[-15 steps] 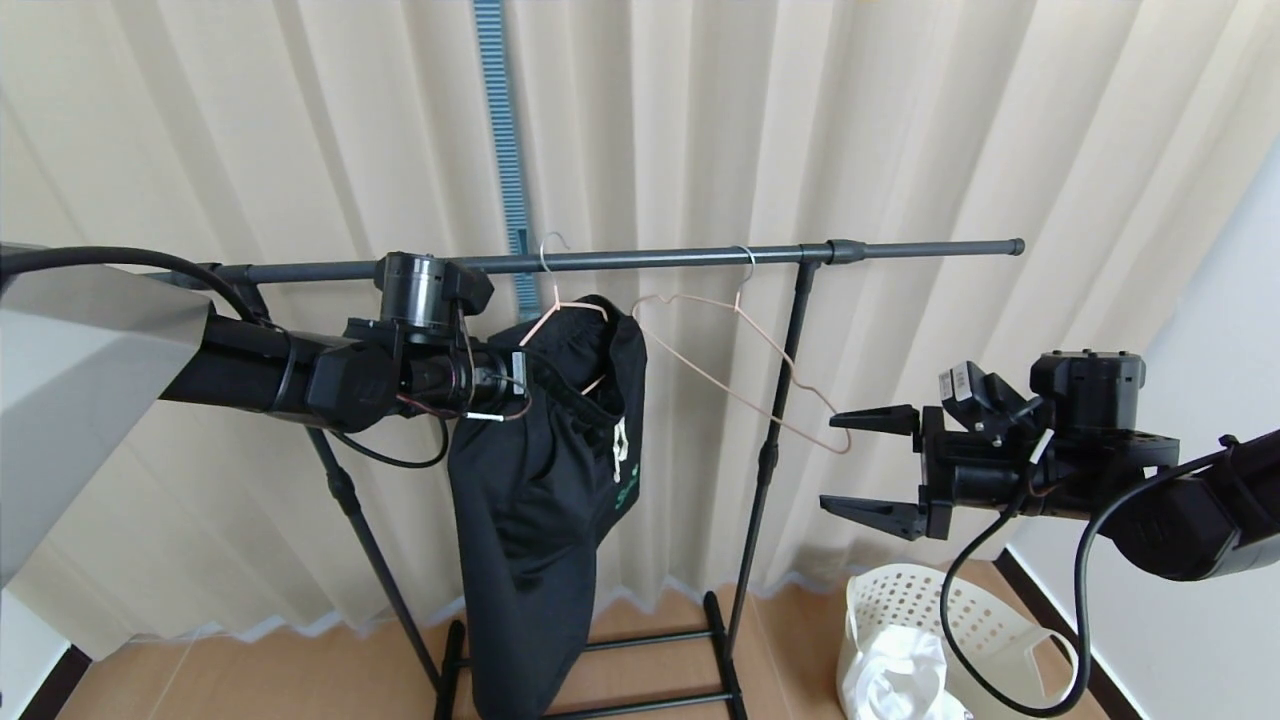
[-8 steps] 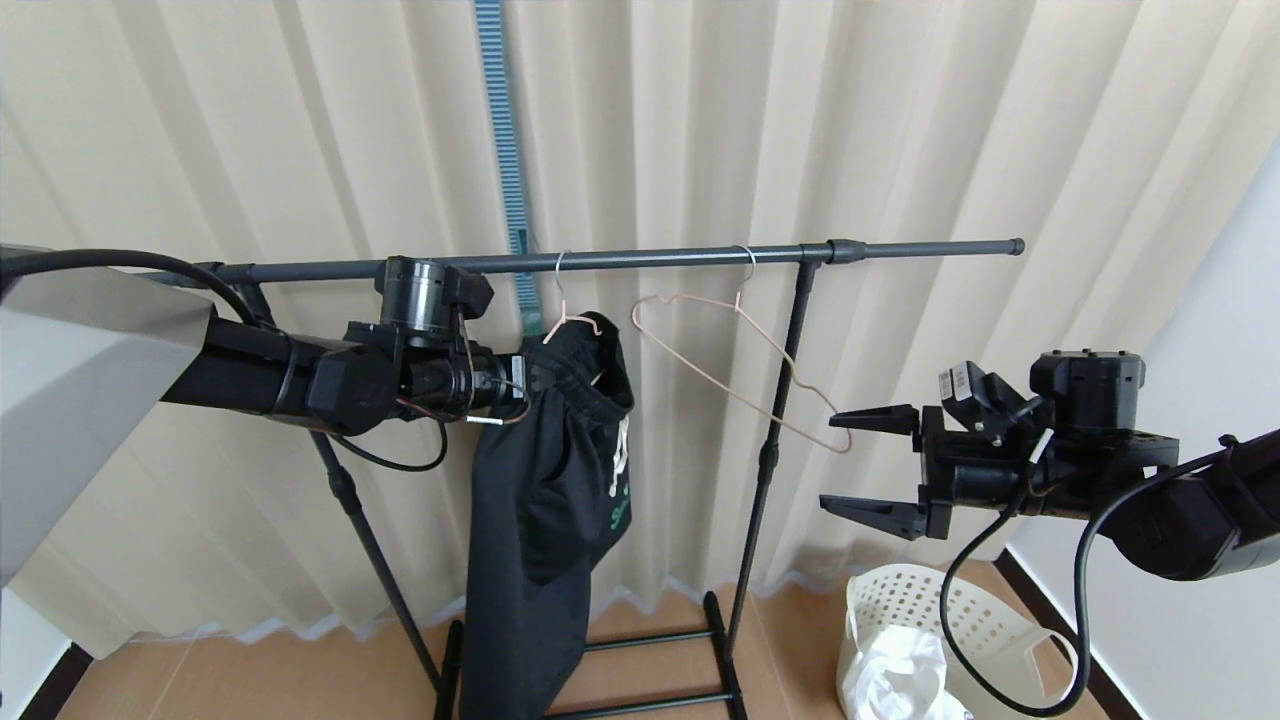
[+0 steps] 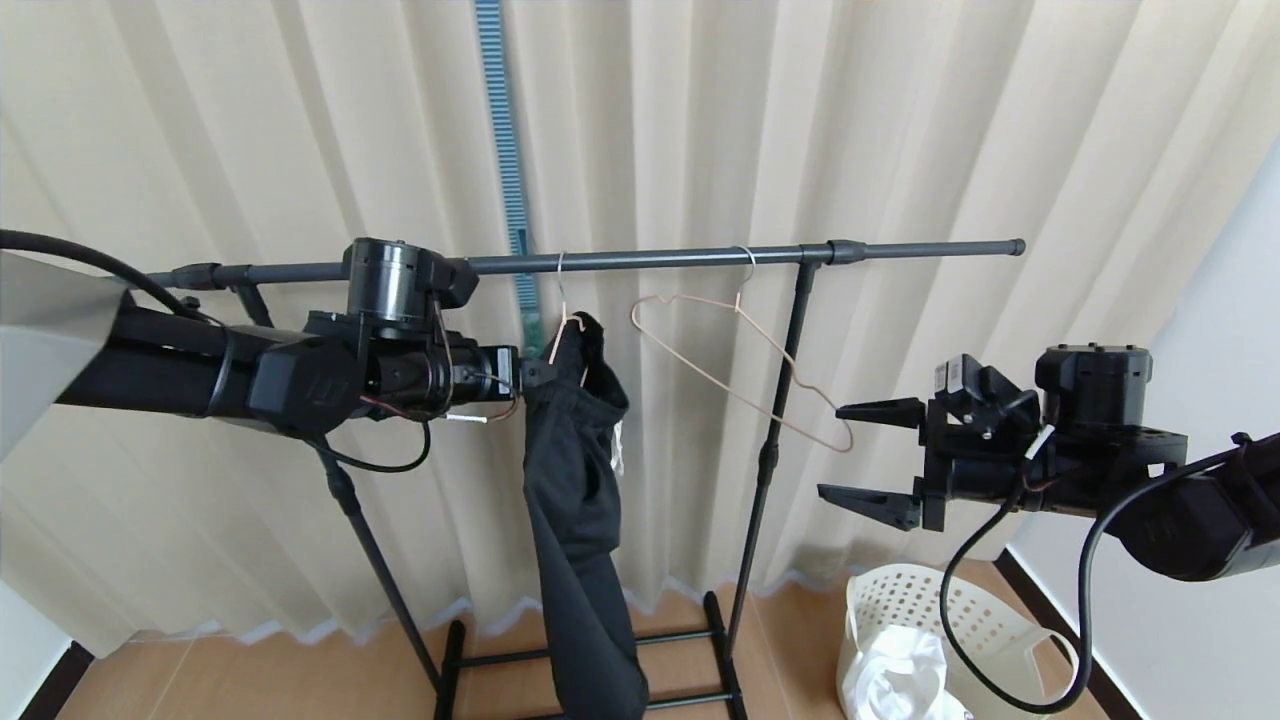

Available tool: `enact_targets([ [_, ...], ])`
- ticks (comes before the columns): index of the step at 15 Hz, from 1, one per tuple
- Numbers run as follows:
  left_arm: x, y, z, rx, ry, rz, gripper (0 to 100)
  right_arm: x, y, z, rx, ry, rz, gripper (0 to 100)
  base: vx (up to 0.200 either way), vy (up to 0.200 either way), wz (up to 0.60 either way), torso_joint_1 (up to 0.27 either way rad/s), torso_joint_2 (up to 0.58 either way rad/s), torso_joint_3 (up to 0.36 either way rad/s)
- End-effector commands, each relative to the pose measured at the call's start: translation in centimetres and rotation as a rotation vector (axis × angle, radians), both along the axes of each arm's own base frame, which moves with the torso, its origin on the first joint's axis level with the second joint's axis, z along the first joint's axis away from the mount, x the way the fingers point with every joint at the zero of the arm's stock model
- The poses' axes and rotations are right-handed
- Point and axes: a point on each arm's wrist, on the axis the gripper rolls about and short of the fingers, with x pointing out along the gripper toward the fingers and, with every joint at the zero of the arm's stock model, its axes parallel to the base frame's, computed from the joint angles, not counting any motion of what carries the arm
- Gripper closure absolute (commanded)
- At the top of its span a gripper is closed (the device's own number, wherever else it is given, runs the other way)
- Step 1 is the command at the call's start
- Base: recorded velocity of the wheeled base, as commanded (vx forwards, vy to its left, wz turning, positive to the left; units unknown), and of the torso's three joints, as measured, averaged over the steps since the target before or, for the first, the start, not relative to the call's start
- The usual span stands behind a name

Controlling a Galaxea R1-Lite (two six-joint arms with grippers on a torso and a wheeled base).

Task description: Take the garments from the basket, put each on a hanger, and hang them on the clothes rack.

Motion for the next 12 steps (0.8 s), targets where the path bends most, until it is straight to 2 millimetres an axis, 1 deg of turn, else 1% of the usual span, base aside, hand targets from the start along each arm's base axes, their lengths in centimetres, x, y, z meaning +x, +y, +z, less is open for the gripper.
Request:
enact_targets([
  [1,-4.8,0.7,3.0,0.004,-0.047,-0.030,0,-1.2,1.0,2.2,-0.009,-0.045,-0.050,0,0.000,0.000,0.00,0.000,0.00,0.000],
  [2,-8.3,1.3,3.2,0.030,-0.041,-0.063,0,-2.5,1.5,4.0,-0.051,-0.094,-0.214,0,0.000,0.000,0.00,0.000,0.00,0.000],
  [3,-10.7,1.7,3.1,0.056,-0.039,-0.088,0,-3.9,1.2,5.8,-0.058,-0.131,-0.335,0,0.000,0.000,0.00,0.000,0.00,0.000],
  [4,-13.2,2.2,3.3,0.068,-0.051,-0.112,0,-5.8,0.8,7.1,-0.020,-0.134,-0.404,0,0.000,0.000,0.00,0.000,0.00,0.000],
  [5,-15.8,2.7,3.0,0.079,-0.057,-0.141,0,-8.2,0.7,8.2,0.037,-0.122,-0.450,0,0.000,0.000,0.00,0.000,0.00,0.000],
  [6,-18.0,3.1,2.5,0.089,-0.055,-0.165,0,-10.4,0.7,8.9,0.056,-0.118,-0.490,0,0.000,0.000,0.00,0.000,0.00,0.000],
  [7,-20.0,3.8,1.8,0.091,-0.060,-0.173,0,-12.7,0.3,9.4,0.042,-0.110,-0.569,0,0.000,0.000,0.00,0.000,0.00,0.000],
  [9,-23.4,5.2,1.2,0.065,-0.141,-0.173,0,-16.1,-0.4,9.7,0.052,-0.076,-0.661,0,0.000,0.000,0.00,0.000,0.00,0.000],
  [10,-24.8,5.8,0.9,0.056,-0.184,-0.174,0,-17.4,-0.8,9.6,0.074,-0.052,-0.697,0,0.000,0.000,0.00,0.000,0.00,0.000],
  [11,-26.1,6.3,0.8,0.057,-0.219,-0.181,0,-18.5,-1.0,9.2,0.080,-0.034,-0.718,0,0.000,0.000,0.00,0.000,0.00,0.000],
  [12,-28.4,7.3,0.1,0.074,-0.270,-0.198,0,-20.6,-1.5,8.2,0.067,-0.022,-0.741,0,0.000,0.000,0.00,0.000,0.00,0.000],
])
